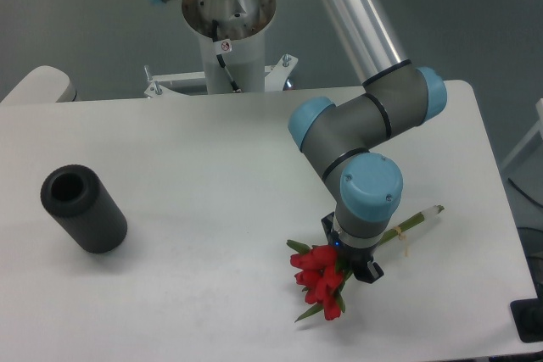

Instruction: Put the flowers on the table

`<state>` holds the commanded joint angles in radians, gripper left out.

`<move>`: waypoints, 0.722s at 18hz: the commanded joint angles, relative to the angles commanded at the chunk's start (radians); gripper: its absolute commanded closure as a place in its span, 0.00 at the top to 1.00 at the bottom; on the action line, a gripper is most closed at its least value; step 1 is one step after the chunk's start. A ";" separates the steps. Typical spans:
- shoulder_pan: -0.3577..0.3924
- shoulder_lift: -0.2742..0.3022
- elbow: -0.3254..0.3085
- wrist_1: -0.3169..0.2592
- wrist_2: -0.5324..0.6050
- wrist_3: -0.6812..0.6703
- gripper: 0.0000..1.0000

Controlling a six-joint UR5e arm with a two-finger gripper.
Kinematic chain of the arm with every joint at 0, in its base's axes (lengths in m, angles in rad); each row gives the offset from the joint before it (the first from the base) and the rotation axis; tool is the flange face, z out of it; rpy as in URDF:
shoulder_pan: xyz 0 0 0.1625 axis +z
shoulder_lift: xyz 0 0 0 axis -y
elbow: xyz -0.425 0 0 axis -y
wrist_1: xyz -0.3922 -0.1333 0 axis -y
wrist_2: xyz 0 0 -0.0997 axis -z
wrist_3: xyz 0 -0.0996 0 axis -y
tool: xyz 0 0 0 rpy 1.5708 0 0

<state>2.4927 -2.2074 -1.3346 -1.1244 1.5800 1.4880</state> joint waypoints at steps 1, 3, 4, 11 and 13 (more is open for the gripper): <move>0.000 0.002 0.000 0.002 0.000 0.000 0.13; 0.000 0.002 0.000 0.000 0.000 0.000 0.13; 0.000 0.002 0.000 0.000 0.000 0.000 0.14; -0.011 0.020 -0.024 -0.006 0.002 -0.014 0.14; -0.011 0.046 -0.066 -0.005 0.000 -0.014 0.14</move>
<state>2.4820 -2.1615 -1.4003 -1.1290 1.5800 1.4742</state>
